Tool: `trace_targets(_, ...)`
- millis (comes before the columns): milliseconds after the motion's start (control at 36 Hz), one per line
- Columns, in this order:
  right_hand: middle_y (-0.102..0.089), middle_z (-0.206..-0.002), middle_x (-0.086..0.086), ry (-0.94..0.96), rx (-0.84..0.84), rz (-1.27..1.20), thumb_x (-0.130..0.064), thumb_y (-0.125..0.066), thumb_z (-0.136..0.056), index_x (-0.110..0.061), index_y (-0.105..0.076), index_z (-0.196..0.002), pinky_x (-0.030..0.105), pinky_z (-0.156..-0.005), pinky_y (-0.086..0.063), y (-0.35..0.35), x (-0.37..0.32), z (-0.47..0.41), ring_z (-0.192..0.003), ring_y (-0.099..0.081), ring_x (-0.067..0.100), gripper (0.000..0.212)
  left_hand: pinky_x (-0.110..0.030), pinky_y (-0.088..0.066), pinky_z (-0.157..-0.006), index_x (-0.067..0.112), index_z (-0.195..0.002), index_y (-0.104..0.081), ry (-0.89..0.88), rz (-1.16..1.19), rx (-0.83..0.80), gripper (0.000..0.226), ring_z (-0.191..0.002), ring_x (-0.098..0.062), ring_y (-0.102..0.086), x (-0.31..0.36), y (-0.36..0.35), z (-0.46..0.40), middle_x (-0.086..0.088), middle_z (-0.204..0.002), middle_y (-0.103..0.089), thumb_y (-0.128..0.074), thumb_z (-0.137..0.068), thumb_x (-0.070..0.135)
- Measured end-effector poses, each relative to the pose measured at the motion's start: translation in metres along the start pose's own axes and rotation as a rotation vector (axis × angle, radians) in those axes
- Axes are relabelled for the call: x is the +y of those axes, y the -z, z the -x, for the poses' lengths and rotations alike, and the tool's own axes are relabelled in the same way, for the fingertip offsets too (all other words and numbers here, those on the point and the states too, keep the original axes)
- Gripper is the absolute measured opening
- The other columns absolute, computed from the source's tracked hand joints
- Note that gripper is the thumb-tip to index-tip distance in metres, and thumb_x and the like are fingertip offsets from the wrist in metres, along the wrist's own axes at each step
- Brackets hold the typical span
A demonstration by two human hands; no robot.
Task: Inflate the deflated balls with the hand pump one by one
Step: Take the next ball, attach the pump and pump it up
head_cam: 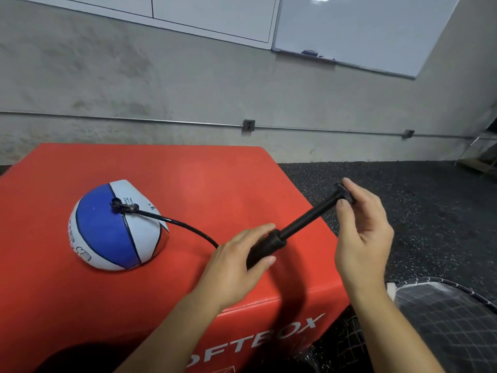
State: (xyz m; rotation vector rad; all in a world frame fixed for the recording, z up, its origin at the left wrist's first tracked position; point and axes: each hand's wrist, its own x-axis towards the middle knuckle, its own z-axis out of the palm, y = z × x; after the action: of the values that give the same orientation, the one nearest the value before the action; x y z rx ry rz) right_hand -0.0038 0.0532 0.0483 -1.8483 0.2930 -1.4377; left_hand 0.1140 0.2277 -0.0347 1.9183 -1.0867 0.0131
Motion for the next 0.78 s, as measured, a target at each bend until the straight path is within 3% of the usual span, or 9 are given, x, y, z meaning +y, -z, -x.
trace_targets(83,-0.066,-0.125,-0.002,0.021,-0.070,0.045,-0.006,-0.064,-0.101,-0.016,-0.069,-0.132,0.042,-0.104,-0.053,-0.010,0.001,0.007,-0.118,-0.065,0.018,0.032,-0.035,-0.054,-0.101,0.055,-0.147,-0.044,0.027,0.070,0.033,0.067,-0.115,0.004,-0.062,-0.001,0.001,-0.002,0.029,-0.127,-0.061,-0.069,-0.085,0.058)
trace_targets(194,-0.067,-0.123,-0.002,0.079,-0.144,0.101,-0.004,-0.065,-0.097,-0.015,-0.070,-0.130,0.032,-0.104,-0.050,-0.020,0.003,0.017,-0.116,-0.064,0.015,0.034,-0.036,-0.056,-0.098,0.053,-0.145,-0.048,0.024,0.139,0.081,0.067,-0.111,0.003,-0.064,-0.001,0.001,-0.005,0.029,-0.122,-0.062,-0.072,-0.083,0.056)
trace_targets(333,-0.069,-0.126,-0.002,0.096,-0.261,0.120,-0.009,-0.065,-0.095,-0.013,-0.072,-0.128,0.042,-0.105,-0.050,-0.033,0.005,0.031,-0.120,-0.064,0.013,0.034,-0.037,-0.055,-0.097,0.050,-0.146,-0.047,0.016,0.138,0.095,0.067,-0.110,0.004,-0.063,0.000,0.004,-0.004,0.027,-0.128,-0.062,-0.067,-0.082,0.055)
trace_targets(472,-0.068,-0.128,-0.004,0.061,-0.371,0.106,-0.012,-0.066,-0.094,-0.018,-0.072,-0.129,0.039,-0.110,-0.048,-0.039,0.007,0.044,-0.126,-0.063,0.013,0.036,-0.039,-0.057,-0.094,0.046,-0.144,-0.047,0.007,0.119,0.101,0.065,-0.109,-0.004,-0.066,0.001,0.005,-0.001,0.020,-0.130,-0.064,-0.062,-0.081,0.050)
trace_targets(583,-0.068,-0.128,-0.005,0.048,-0.375,0.091,-0.014,-0.066,-0.097,-0.019,-0.072,-0.129,0.037,-0.111,-0.048,-0.036,0.008,0.046,-0.126,-0.062,0.009,0.033,-0.039,-0.057,-0.095,0.047,-0.144,-0.047,0.011,0.102,0.102,0.060,-0.109,0.000,-0.065,-0.002,0.005,0.001,0.021,-0.130,-0.064,-0.065,-0.087,0.041)
trace_targets(778,-0.069,-0.130,-0.007,0.063,-0.347,0.084,-0.012,-0.066,-0.101,-0.017,-0.071,-0.130,0.045,-0.106,-0.050,-0.026,0.007,0.039,-0.124,-0.063,0.012,0.030,-0.035,-0.056,-0.098,0.048,-0.143,-0.050,0.009,0.088,0.086,0.056,-0.111,0.005,-0.062,-0.006,0.003,0.000,0.032,-0.126,-0.059,-0.070,-0.093,0.031)
